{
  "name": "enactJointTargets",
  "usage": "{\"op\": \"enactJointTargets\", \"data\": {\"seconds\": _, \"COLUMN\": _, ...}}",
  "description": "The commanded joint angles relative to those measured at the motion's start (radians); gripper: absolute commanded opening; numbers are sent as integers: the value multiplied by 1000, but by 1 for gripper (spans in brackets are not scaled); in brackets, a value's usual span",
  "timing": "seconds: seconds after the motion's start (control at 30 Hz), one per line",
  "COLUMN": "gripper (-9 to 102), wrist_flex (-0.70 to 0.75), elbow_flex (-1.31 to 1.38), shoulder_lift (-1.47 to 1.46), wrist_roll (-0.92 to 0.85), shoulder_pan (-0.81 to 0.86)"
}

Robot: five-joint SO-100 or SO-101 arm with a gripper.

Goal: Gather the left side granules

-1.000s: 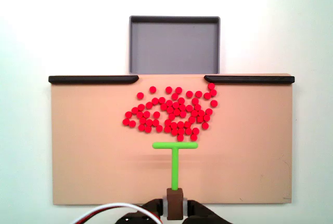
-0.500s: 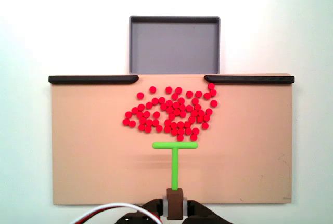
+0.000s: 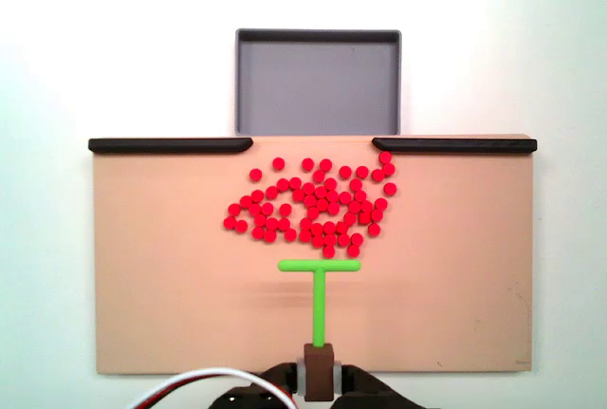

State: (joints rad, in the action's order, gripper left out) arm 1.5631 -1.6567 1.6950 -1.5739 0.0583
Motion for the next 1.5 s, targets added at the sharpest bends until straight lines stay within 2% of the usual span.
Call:
{"op": "enactJointTargets", "data": {"seconds": 0.0, "gripper": 0, "wrist_flex": -2, "elbow_flex": 26, "shoulder_lift": 2, "wrist_roll": -6, "shoulder_pan": -2}}
{"op": "enactJointTargets", "data": {"seconds": 1.03, "gripper": 0, "wrist_flex": -2, "elbow_flex": 28, "shoulder_lift": 12, "wrist_roll": 9, "shoulder_pan": -5}}
{"op": "enactJointTargets", "data": {"seconds": 1.47, "gripper": 0, "wrist_flex": -2, "elbow_flex": 20, "shoulder_lift": 41, "wrist_roll": 132, "shoulder_pan": -57}}
